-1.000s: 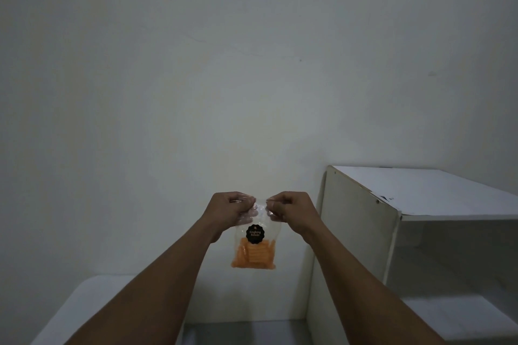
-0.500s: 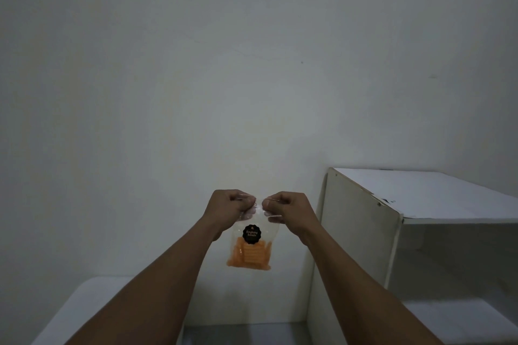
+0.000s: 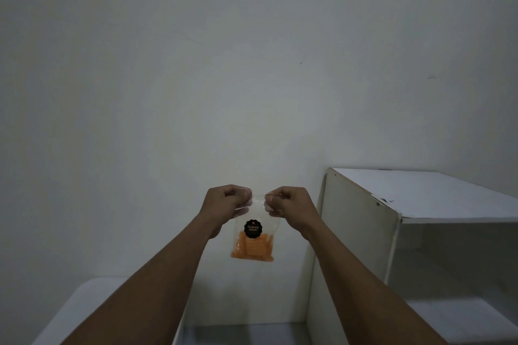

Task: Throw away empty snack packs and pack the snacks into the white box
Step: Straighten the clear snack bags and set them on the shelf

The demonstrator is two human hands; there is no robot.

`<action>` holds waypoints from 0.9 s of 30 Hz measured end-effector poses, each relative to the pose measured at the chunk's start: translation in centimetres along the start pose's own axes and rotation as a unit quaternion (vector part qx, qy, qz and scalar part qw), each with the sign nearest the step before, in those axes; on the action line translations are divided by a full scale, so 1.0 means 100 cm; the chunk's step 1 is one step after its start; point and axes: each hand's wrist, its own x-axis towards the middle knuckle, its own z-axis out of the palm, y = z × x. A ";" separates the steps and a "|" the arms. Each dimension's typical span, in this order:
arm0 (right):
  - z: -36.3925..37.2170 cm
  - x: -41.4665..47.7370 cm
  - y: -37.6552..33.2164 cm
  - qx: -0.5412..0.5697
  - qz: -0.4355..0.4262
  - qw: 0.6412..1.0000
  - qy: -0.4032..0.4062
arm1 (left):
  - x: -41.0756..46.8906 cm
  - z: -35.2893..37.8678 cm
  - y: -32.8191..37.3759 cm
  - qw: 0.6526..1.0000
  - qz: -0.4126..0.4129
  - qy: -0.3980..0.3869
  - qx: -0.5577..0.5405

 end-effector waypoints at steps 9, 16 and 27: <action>-0.002 -0.001 -0.003 -0.002 -0.006 1.000 0.013 | -0.001 0.005 0.004 1.000 0.012 0.009 0.001; 0.003 -0.002 -0.005 -0.013 -0.010 1.000 0.006 | -0.004 0.008 0.000 1.000 0.000 -0.007 0.000; 0.005 -0.004 -0.009 -0.008 -0.004 1.000 0.001 | -0.009 0.000 0.010 0.999 0.000 -0.032 0.003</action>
